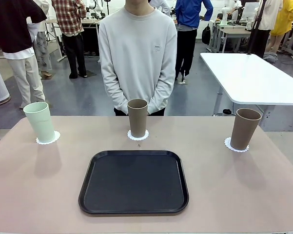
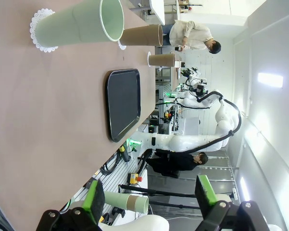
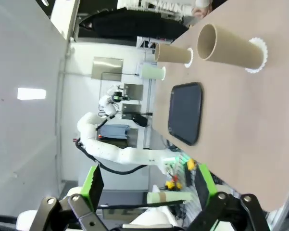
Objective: Place coasters on the table and set cups on them.
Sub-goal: Take one Reusable plastic cup from the Flat Tray and place it on a coaster set by the human.
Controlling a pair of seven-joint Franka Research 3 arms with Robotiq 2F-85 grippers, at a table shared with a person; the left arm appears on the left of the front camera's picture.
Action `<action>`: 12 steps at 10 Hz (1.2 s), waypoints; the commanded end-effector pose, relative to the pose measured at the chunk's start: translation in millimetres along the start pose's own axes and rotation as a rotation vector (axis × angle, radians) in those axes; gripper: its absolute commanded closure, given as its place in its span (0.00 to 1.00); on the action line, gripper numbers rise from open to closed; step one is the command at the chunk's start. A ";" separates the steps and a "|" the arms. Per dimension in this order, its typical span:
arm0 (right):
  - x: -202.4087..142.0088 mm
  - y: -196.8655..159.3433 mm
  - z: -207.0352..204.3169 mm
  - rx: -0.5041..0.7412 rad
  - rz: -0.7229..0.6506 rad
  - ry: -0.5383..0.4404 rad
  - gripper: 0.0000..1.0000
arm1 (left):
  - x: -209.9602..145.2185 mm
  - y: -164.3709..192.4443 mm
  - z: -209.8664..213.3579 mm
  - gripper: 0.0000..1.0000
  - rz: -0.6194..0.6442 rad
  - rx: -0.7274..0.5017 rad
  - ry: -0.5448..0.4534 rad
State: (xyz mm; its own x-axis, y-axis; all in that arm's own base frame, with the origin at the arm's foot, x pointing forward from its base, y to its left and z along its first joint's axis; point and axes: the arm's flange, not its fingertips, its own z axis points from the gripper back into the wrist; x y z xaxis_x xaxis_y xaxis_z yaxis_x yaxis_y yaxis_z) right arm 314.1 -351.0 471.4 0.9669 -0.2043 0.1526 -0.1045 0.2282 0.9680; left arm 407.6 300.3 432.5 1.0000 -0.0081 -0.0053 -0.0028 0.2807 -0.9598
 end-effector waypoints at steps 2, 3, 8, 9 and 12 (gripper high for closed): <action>-8.0 -38.4 19.6 -0.029 0.123 0.018 0.00 | -1.0 -3.7 -0.3 0.00 0.007 -0.001 0.003; -9.9 -45.1 17.1 -0.034 0.129 0.016 0.00 | -1.0 -3.7 -0.3 0.00 0.007 -0.001 0.003; -10.5 -49.6 8.7 -0.017 0.110 0.027 0.00 | -1.0 -3.7 -0.3 0.00 0.007 -0.001 0.003; -10.5 -49.6 8.7 -0.017 0.110 0.027 0.00 | -1.0 -3.7 -0.3 0.00 0.007 -0.001 0.003; -10.5 -49.6 8.7 -0.017 0.110 0.027 0.00 | -1.0 -3.7 -0.3 0.00 0.007 -0.001 0.003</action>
State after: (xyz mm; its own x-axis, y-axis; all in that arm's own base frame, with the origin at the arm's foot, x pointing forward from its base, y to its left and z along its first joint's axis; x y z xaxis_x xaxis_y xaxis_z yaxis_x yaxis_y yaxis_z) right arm 305.4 -368.1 423.5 0.9596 -0.1419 0.2431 -0.1993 0.2674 0.9428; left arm 407.6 300.3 432.5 1.0000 -0.0082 -0.0053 -0.0028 0.2807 -0.9598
